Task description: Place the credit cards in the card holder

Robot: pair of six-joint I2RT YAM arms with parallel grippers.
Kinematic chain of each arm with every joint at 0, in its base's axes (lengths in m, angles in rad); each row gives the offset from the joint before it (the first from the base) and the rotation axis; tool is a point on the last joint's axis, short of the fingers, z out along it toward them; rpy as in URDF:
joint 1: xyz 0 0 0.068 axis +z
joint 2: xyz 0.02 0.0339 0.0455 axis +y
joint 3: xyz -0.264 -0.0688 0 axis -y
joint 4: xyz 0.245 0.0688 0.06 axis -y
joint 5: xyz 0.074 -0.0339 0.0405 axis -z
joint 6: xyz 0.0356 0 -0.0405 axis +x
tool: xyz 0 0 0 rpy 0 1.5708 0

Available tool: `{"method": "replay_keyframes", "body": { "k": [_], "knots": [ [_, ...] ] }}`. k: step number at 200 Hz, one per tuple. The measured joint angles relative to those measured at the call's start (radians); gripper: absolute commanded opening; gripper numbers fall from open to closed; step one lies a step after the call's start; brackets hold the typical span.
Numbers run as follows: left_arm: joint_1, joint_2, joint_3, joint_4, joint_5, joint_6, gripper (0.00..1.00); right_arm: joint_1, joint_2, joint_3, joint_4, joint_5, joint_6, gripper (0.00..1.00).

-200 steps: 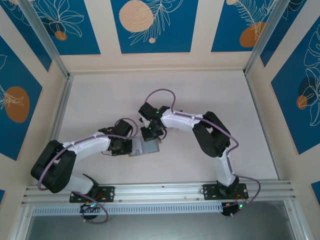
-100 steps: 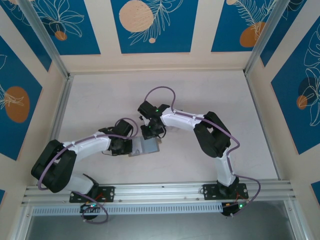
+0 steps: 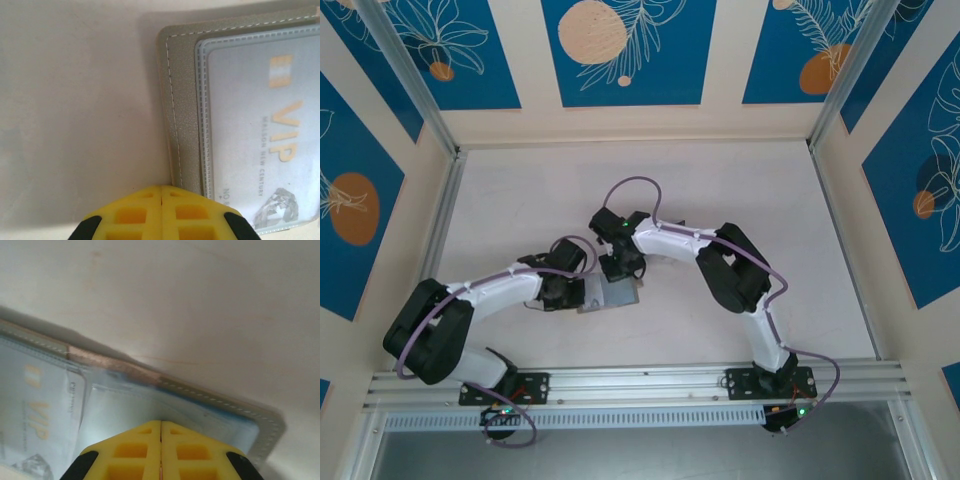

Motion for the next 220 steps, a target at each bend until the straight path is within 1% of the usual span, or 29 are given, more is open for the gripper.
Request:
{"method": "replay_keyframes", "body": {
  "k": [26,51,69,92,108,138,183,220],
  "knots": [
    [0.000,0.000,0.001,-0.002,0.000,0.000,0.01,0.001,0.005,0.000,0.016,-0.106,0.000,0.09],
    [0.000,0.000,0.002,-0.003,0.000,0.000,0.01,-0.002,0.005,0.000,0.053,-0.220,0.009,0.11],
    [0.000,0.000,0.002,-0.003,0.000,0.000,0.05,-0.009,0.005,-0.001,0.088,-0.293,0.024,0.12],
    [0.000,-0.007,-0.003,0.000,0.000,0.002,0.13,-0.018,0.017,-0.001,0.125,-0.357,0.042,0.13],
    [-0.001,-0.031,-0.011,0.012,0.000,0.003,0.17,-0.026,0.043,-0.001,0.140,-0.381,0.050,0.13],
    [-0.014,-0.074,-0.039,0.040,0.000,-0.001,0.21,-0.038,0.076,0.001,0.153,-0.428,0.064,0.13],
    [-0.030,-0.182,-0.053,0.072,0.018,0.003,0.28,-0.036,0.108,0.054,0.148,-0.440,0.072,0.14],
    [-0.039,-0.240,-0.053,0.074,0.044,0.016,0.31,-0.036,0.143,0.138,0.101,-0.434,0.077,0.15]
  ]
}}
